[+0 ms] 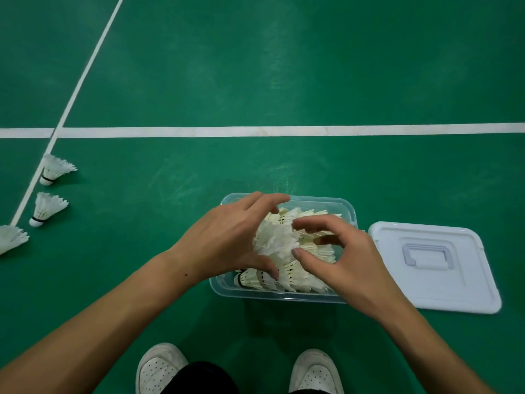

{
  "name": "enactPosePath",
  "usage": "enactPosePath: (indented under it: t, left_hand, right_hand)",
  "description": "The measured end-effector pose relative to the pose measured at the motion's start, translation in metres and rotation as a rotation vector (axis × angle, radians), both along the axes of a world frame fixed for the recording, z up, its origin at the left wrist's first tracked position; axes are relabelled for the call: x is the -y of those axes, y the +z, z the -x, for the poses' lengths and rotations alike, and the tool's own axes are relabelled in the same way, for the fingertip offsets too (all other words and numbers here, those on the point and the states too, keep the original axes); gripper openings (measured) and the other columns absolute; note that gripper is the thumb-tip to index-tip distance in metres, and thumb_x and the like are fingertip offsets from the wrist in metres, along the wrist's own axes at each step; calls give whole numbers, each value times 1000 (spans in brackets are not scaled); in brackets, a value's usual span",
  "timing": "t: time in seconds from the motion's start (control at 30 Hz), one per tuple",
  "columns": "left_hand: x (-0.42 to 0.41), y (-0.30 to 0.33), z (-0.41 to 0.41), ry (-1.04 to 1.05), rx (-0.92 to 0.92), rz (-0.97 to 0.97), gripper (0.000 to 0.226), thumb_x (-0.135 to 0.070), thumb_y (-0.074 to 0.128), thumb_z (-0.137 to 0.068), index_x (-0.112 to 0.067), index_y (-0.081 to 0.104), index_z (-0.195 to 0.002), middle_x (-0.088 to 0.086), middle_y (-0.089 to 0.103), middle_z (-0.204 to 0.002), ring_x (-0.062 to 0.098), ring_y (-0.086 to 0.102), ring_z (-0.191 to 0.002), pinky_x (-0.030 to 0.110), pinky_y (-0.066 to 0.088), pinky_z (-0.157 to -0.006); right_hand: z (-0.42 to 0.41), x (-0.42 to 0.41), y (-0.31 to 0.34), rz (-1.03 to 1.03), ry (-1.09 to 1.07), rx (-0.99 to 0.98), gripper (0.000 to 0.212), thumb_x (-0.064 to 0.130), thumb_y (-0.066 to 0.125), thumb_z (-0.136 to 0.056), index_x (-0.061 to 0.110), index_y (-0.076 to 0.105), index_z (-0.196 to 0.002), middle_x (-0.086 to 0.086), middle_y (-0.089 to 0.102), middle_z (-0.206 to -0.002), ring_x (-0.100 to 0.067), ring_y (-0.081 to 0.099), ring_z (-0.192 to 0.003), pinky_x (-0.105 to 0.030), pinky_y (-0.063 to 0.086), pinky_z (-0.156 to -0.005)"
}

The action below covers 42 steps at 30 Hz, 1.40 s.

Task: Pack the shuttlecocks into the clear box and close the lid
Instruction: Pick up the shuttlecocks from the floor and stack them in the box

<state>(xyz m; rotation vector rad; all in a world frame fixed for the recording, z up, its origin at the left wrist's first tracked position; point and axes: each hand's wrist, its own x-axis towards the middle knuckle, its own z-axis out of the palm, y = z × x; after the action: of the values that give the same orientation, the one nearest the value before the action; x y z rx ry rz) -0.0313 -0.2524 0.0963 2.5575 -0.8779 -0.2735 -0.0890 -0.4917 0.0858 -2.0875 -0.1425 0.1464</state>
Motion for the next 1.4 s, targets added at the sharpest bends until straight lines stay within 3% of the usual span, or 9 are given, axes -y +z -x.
enactPosePath:
  t: [0.07, 0.17, 0.3, 0.4, 0.47, 0.63, 0.8, 1.2, 1.4]
  left_hand:
    - [6, 4, -3, -21, 3, 17, 122, -70, 84, -59, -30, 29, -161, -6, 56, -143, -1, 48, -95, 30, 51, -79]
    - [10, 8, -10, -53, 59, -3, 130, -61, 92, -58, -32, 23, -164, -4, 51, -145, 7, 46, -79, 31, 52, -73]
    - [6, 10, -14, -41, -8, 123, 130, -63, 94, -59, -34, 23, -164, -6, 41, -149, 20, 64, -108, 41, 58, -90]
    - [4, 10, -14, -27, -48, 288, 122, -61, 93, -61, -27, 33, -162, -6, 45, -146, 0, 57, -99, 17, 49, -87]
    - [-3, 8, -14, 18, -38, 325, 117, -62, 91, -62, -24, 39, -159, -6, 48, -143, 3, 61, -93, 9, 43, -83]
    - [-30, -16, -12, 85, -63, 152, 89, -65, 82, -71, -25, 55, -146, -11, 56, -134, 3, 61, -102, 26, 56, -88]
    - [-29, -48, -3, -9, 27, -120, 72, -56, 87, -75, -23, 65, -135, -5, 67, -127, 20, 67, -111, 43, 59, -83]
    - [17, -61, -6, 78, 101, -241, 49, -63, 75, -83, -31, 69, -119, -13, 67, -105, 18, 67, -100, 31, 44, -65]
    - [15, -55, -3, 102, 38, -208, 59, -56, 80, -83, -28, 62, -132, -8, 65, -121, 19, 65, -110, 37, 55, -79]
  right_hand:
    - [-2, -5, 7, 21, 132, 71, 42, 21, 84, -88, 32, 71, -126, 20, 69, -125, -12, 60, -126, -29, 50, -101]
    - [-6, -12, 2, 54, 240, 164, 30, 19, 82, -91, 25, 75, -118, 19, 71, -116, -14, 59, -122, -33, 50, -100]
    - [-8, -8, -6, 83, 192, 360, 15, 15, 80, -94, 13, 77, -108, 9, 74, -102, -18, 65, -102, -37, 54, -87]
    - [-4, -3, -5, 77, 92, 420, 10, 12, 77, -95, 10, 78, -104, 5, 75, -99, -13, 69, -95, -30, 55, -84]
    - [-1, 4, -3, 31, -29, 389, 10, 11, 77, -93, 11, 79, -102, 7, 75, -97, -8, 70, -92, -22, 55, -83]
    - [11, 25, -13, 34, -246, 296, 12, 7, 78, -91, 15, 78, -100, 10, 75, -95, -10, 71, -88, -15, 53, -79]
    - [20, 19, -38, 167, -143, 288, 12, 16, 78, -92, 16, 79, -104, 12, 75, -98, -4, 71, -90, -25, 60, -78]
    - [2, 6, -65, 550, 3, 36, 16, 11, 71, -94, 24, 65, -86, 10, 71, -80, -14, 66, -73, -41, 59, -67]
    - [0, 18, -47, 260, -41, -216, 30, 23, 82, -91, 29, 75, -120, 21, 73, -97, 3, 70, -87, -25, 62, -84]
